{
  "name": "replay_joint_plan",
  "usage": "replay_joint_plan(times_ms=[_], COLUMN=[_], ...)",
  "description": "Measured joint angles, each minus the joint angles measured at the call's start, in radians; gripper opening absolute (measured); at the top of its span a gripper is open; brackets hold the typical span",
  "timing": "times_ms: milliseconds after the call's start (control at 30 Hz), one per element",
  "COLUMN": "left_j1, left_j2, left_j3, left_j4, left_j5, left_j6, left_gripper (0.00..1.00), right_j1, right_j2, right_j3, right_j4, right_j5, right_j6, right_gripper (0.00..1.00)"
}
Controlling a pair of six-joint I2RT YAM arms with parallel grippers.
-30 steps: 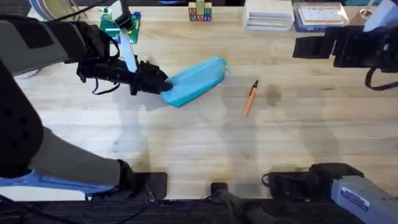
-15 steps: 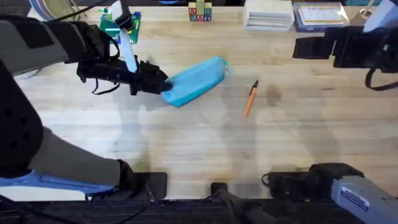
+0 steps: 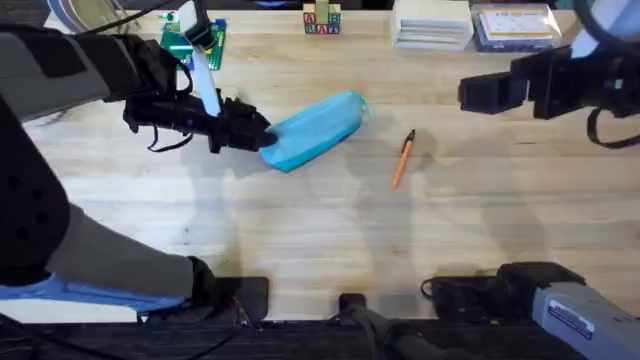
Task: Unzip the bag, pick up the pens from the table one at a time and place them inside, then zip the bag closed.
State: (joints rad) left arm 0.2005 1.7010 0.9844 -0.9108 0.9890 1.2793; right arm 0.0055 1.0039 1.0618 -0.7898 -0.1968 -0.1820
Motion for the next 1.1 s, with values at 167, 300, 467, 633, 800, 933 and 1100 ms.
replay_joint_plan(times_ms=[167, 300, 467, 633, 800, 933, 1100], left_j1=[0.000, 0.000, 0.000, 0.000, 0.000, 0.000, 0.000], left_j2=[0.000, 0.000, 0.000, 0.000, 0.000, 0.000, 0.000], left_j3=[0.000, 0.000, 0.000, 0.000, 0.000, 0.000, 0.000], left_j4=[0.000, 0.000, 0.000, 0.000, 0.000, 0.000, 0.000], left_j5=[0.000, 0.000, 0.000, 0.000, 0.000, 0.000, 0.000], left_j6=[0.000, 0.000, 0.000, 0.000, 0.000, 0.000, 0.000], left_gripper=[0.044, 0.043, 0.042, 0.042, 0.042, 0.042, 0.042], right_j1=[0.000, 0.000, 0.000, 0.000, 0.000, 0.000, 0.000], right_j2=[0.000, 0.000, 0.000, 0.000, 0.024, 0.064, 0.172], right_j3=[0.000, 0.000, 0.000, 0.000, 0.002, 0.002, 0.002], right_j4=[0.000, 0.001, 0.001, 0.000, -0.002, 0.001, 0.061], right_j5=[-0.118, -0.197, -0.252, -0.268, -0.295, -0.356, -0.444], right_j6=[-0.173, -0.293, -0.363, -0.381, -0.396, -0.448, -0.497], right_gripper=[0.997, 0.996, 0.997, 0.997, 0.997, 0.985, 0.984])
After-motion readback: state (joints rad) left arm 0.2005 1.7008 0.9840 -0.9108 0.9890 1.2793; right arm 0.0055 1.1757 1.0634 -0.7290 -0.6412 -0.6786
